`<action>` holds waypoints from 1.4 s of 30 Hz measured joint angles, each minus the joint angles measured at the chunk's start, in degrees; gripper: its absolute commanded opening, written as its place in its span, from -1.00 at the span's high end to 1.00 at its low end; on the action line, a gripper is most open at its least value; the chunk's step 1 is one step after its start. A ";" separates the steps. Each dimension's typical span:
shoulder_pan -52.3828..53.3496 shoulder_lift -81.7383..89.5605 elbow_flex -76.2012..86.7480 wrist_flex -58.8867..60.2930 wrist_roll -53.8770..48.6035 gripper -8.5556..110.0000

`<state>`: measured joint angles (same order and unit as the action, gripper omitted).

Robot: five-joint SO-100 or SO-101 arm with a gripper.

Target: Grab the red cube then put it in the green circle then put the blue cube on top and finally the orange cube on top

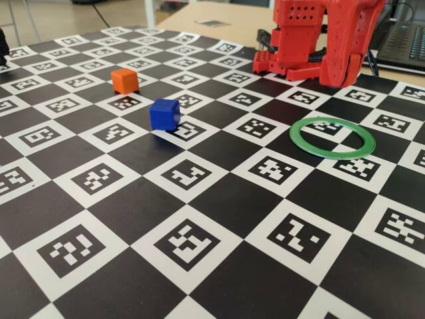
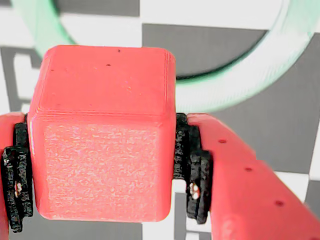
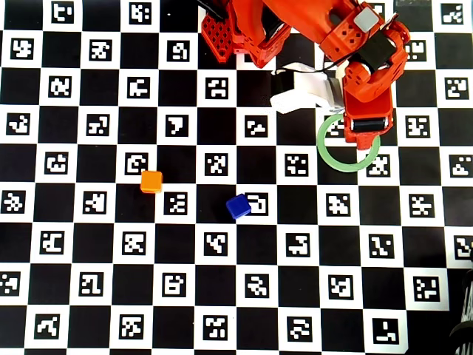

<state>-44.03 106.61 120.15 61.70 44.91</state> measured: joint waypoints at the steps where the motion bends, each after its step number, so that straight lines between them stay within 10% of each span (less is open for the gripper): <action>1: -0.44 -0.62 0.09 -0.44 0.00 0.80; 42: -2.29 -11.25 4.83 -12.22 2.11 0.78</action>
<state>-46.32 95.36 124.98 49.48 47.02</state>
